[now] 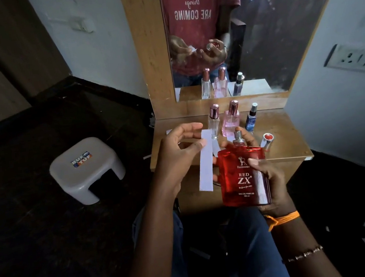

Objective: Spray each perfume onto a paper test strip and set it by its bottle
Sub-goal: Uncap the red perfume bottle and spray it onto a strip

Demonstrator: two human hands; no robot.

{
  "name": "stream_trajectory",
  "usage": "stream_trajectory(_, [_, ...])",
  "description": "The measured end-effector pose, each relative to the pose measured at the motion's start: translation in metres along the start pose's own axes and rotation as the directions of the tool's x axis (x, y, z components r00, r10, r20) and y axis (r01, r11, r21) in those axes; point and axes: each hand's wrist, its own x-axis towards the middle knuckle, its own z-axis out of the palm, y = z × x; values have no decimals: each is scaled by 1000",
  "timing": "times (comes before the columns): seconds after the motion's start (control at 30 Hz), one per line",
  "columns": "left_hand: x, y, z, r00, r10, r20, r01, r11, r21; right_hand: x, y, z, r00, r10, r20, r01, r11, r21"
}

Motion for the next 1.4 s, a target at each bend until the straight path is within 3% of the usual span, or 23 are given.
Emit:
stream_trajectory(0.13, [-1,2,1,1000,16,8,-16,1000,-15,-3,-4,1,999,-20,-44,15,994,-113])
stream_trajectory(0.23, [-1,2,3,999,1,34,-1,1000,-9,-1,-7,4,989,-75,-125,16,910,-415])
stream_trajectory(0.3, [0,0,6,999,-17,43,17,1000,1,4,-8,7,974,-203,-95,67,667,-742])
stream_trajectory(0.37, [0,-1,10,998,-33,44,32,999,11,10,-7,10,959,-281,29,130,347,-929])
stream_trajectory(0.43, [1,-3,12,999,-37,39,36,999,2,17,-6,9,943,-294,158,167,7,-986])
stream_trajectory(0.5, [2,-5,13,999,-35,28,35,999,1,21,-4,5,933,-293,211,165,-172,-971])
stream_trajectory(0.8, [7,-14,14,999,-49,21,49,999,4,29,-1,2,941,-237,243,161,-318,-934])
stream_trajectory(1.1, [12,-25,12,996,-86,39,89,992,-87,34,-4,-1,960,-157,231,165,-350,-922])
stream_trajectory(1.23, [15,-30,13,996,-86,2,85,991,-103,35,-7,2,948,-215,233,146,-358,-922])
stream_trajectory(1.4, [29,-40,19,994,-75,-78,75,997,1,31,-6,0,933,-314,175,68,-322,-944])
